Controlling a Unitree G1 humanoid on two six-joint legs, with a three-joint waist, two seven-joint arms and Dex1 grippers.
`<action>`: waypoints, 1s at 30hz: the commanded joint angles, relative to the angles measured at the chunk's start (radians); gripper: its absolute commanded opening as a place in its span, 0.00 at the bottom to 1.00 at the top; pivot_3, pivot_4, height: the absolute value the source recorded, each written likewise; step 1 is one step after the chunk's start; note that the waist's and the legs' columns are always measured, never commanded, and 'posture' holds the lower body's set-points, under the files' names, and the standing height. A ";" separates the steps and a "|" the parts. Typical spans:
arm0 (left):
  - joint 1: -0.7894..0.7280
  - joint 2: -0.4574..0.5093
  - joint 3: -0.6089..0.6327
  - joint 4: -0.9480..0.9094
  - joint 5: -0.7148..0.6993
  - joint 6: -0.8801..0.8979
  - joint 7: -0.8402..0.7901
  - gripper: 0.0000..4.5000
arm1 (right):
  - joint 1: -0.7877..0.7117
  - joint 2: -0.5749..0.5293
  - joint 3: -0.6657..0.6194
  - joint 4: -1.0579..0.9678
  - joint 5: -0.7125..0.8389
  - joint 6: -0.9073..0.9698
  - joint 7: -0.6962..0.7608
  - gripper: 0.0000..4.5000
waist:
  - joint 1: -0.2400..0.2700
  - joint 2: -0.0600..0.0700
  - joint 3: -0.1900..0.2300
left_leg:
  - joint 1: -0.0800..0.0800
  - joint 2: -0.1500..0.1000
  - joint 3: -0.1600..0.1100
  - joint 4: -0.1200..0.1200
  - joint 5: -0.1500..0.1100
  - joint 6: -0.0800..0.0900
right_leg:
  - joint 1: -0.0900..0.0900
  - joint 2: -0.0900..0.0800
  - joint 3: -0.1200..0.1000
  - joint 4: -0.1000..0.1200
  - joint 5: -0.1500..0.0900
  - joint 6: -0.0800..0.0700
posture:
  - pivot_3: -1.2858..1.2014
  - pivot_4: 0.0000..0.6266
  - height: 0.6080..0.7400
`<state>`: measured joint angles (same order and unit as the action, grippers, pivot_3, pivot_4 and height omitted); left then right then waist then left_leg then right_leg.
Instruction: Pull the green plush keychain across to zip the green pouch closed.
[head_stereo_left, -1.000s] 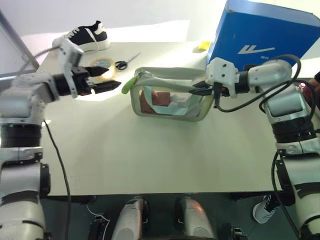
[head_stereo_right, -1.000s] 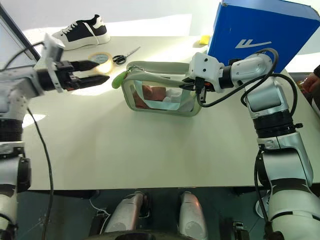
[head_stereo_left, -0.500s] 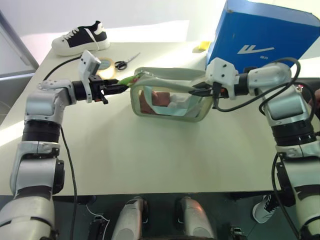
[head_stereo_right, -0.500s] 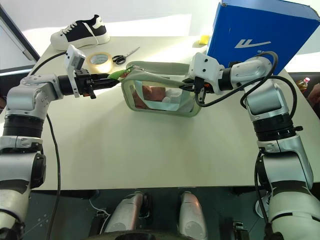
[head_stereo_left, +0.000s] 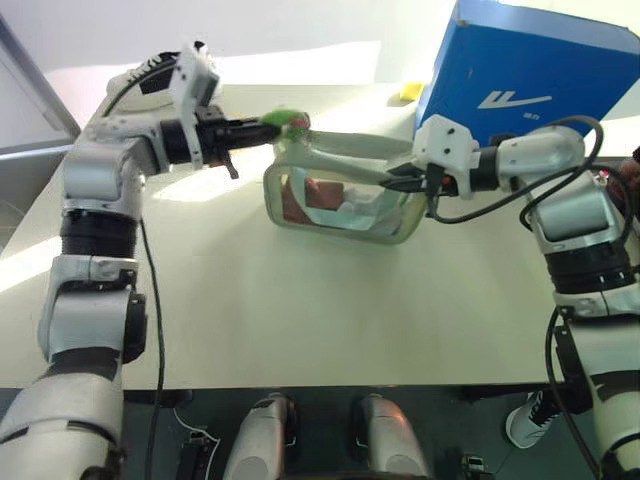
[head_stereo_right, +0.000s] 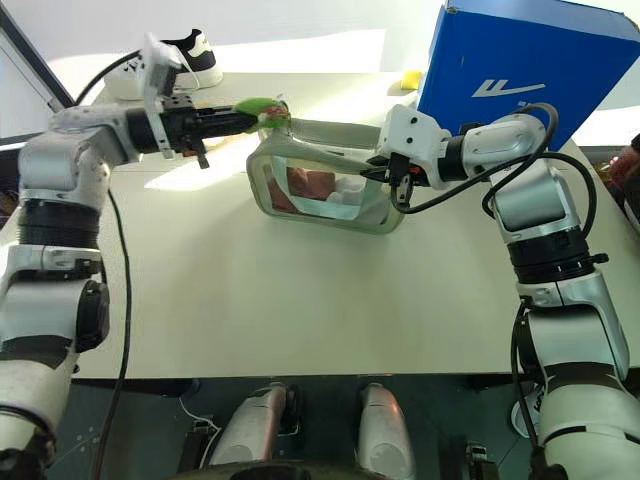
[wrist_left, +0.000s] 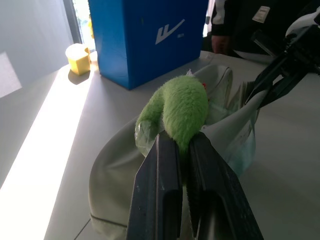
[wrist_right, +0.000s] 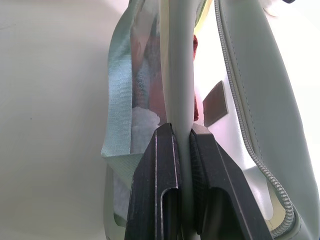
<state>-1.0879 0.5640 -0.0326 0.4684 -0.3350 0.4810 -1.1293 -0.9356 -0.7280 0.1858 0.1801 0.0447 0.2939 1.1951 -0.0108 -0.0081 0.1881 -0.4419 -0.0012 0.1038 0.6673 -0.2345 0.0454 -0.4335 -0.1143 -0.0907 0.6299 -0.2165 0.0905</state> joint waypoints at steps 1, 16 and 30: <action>-0.020 -0.032 -0.097 0.004 0.117 -0.168 0.000 0.02 | -0.012 -0.006 -0.027 -0.033 0.013 0.000 -0.013 0.00 | -0.001 0.000 0.000 | 0.000 0.000 0.000 0.000 0.000 0.000 | 0.000 0.000 0.000 0.000 0.000 0.000 | 0.52 0.24 1.00; -0.045 0.059 -0.100 0.037 0.184 -0.272 -0.123 0.75 | 0.002 -0.009 -0.028 -0.037 0.012 0.002 -0.023 0.00 | -0.003 0.000 0.000 | 0.000 0.000 0.000 0.000 -0.001 0.002 | -0.001 0.000 0.000 0.000 0.000 0.000 | 0.52 0.24 1.00; 0.098 0.073 -0.083 0.006 0.195 -0.256 -0.068 0.35 | 0.005 -0.013 -0.024 -0.046 0.012 0.008 -0.023 0.00 | -0.002 0.000 0.000 | 0.000 0.000 0.000 0.001 -0.001 0.003 | -0.001 0.000 0.000 0.000 0.000 0.000 | 0.52 0.24 1.00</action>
<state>-0.9765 0.6305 -0.1462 0.4830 -0.1337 0.2425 -1.2072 -0.9230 -0.7283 0.1854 0.1714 0.0449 0.2995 1.1737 -0.0125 -0.0082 0.1880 -0.4423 -0.0008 0.1033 0.6678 -0.2360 0.0480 -0.4341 -0.1145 -0.0909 0.6301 -0.2166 0.0903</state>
